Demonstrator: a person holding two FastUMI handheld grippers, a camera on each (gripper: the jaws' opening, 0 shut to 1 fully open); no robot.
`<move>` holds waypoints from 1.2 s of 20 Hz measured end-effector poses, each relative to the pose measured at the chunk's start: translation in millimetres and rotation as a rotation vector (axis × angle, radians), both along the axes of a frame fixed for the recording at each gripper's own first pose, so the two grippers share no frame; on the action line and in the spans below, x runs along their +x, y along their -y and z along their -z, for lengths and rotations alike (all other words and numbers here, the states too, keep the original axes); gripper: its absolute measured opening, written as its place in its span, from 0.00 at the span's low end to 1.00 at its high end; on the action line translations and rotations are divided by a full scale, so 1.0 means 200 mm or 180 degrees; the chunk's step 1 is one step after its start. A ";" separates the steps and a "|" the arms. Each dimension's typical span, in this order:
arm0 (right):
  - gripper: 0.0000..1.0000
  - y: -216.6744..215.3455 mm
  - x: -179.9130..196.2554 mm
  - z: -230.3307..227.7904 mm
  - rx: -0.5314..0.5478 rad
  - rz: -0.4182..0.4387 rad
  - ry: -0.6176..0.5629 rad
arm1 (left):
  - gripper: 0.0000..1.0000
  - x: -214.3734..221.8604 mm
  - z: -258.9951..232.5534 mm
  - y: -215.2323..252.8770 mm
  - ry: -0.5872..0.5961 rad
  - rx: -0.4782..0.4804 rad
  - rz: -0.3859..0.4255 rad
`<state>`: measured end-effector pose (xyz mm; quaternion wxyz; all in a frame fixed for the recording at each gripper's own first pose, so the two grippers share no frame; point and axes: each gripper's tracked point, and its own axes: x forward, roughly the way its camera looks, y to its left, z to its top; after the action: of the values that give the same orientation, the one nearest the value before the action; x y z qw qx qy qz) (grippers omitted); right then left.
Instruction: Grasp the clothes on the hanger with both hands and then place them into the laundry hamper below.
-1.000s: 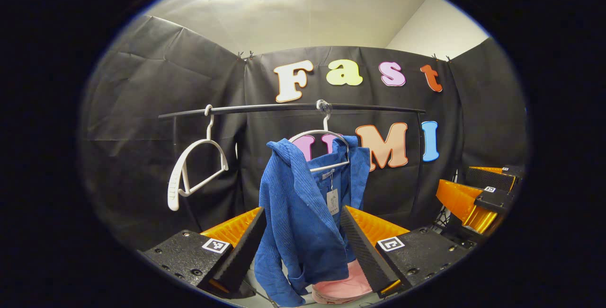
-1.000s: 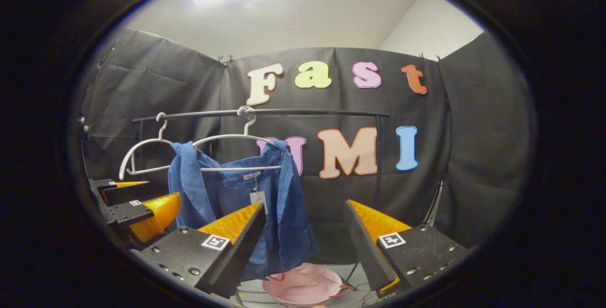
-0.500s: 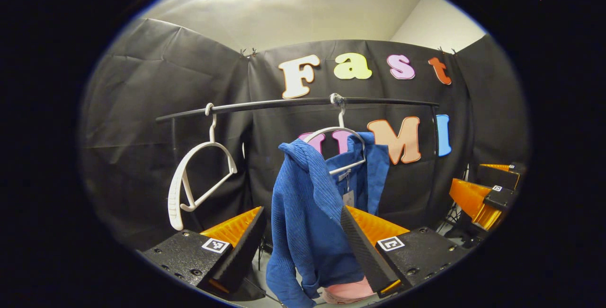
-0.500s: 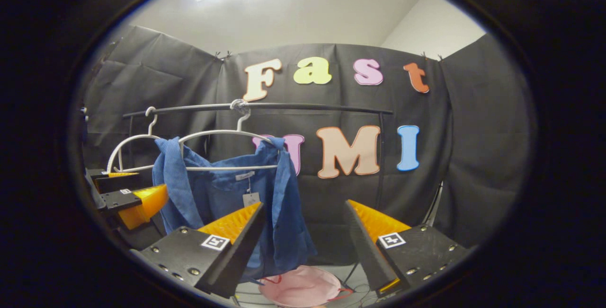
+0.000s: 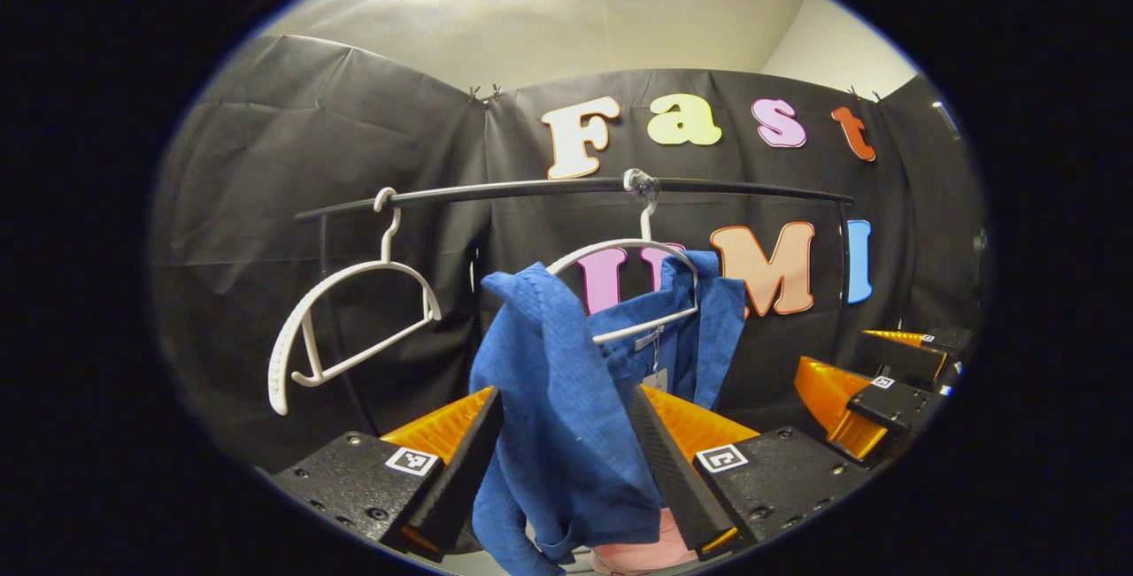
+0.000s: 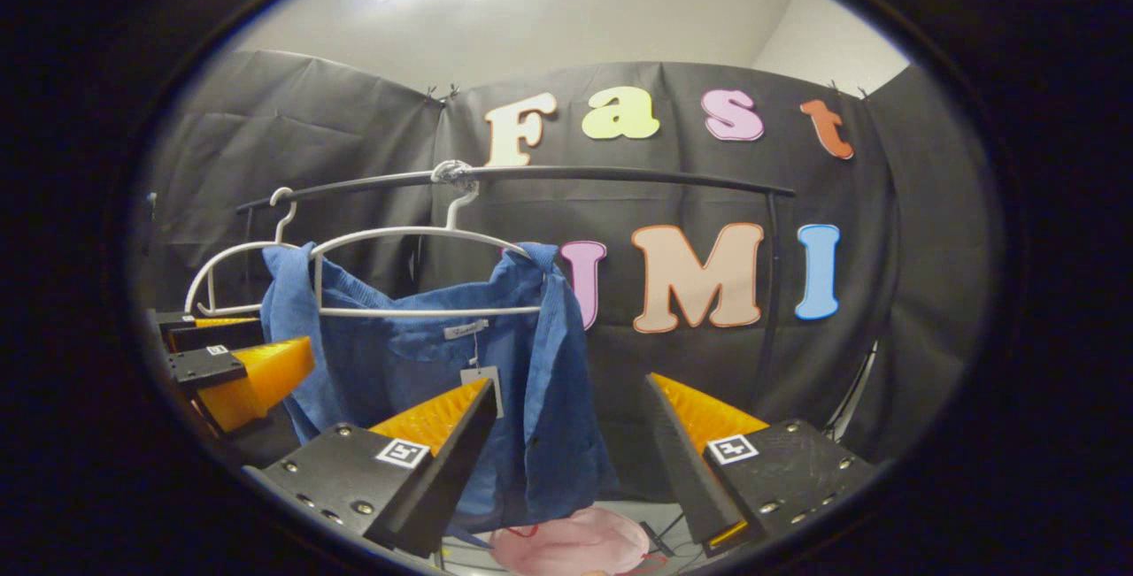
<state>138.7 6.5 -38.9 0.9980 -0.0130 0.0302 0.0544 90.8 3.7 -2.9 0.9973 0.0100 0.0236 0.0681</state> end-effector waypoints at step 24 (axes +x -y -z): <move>0.05 -0.20 0.99 0.29 -0.0007 -0.0364 -0.0514 | 0.04 0.13 0.04 -0.31 -0.0010 0.0161 -0.0816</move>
<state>335.9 45.7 -97.3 0.9875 -0.0114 0.1098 0.1121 117.3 65.9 -11.2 0.9798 0.0321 0.0246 0.1957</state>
